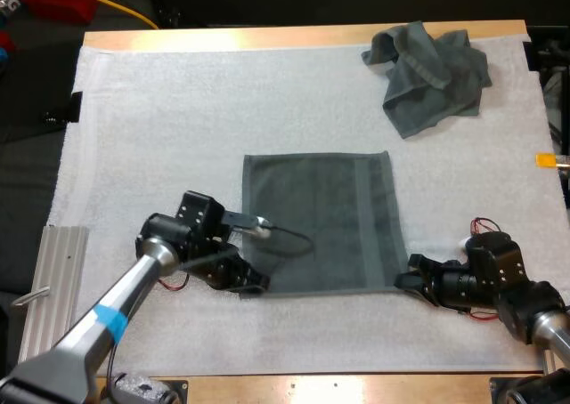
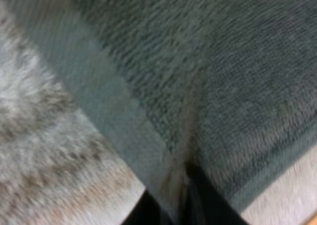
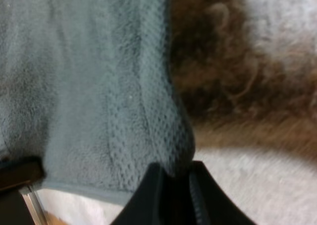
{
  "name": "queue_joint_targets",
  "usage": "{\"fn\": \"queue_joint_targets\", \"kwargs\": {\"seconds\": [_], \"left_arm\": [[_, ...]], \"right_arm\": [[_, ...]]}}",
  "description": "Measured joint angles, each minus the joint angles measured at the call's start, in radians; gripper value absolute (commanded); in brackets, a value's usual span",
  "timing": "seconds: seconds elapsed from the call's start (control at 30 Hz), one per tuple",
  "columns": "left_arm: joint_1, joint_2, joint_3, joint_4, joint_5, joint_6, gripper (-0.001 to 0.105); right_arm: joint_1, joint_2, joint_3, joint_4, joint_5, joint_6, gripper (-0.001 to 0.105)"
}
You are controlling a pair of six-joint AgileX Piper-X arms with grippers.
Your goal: Pick towel from pile, fold and stack
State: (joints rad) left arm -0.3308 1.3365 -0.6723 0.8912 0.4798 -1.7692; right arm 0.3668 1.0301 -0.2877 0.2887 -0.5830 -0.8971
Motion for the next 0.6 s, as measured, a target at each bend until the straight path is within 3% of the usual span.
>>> {"fn": "queue_joint_targets", "kwargs": {"seconds": [0.37, 0.6], "left_arm": [[-0.189, -0.101, 0.0, 0.116, -0.157, -0.002, 0.0], [-0.263, -0.173, 0.0, 0.21, -0.188, -0.002, 0.0]], "right_arm": [[0.224, -0.073, -0.108, 0.192, 0.129, 0.0, 0.001], [0.367, -0.117, -0.17, 0.334, 0.211, 0.0, 0.001]]}}
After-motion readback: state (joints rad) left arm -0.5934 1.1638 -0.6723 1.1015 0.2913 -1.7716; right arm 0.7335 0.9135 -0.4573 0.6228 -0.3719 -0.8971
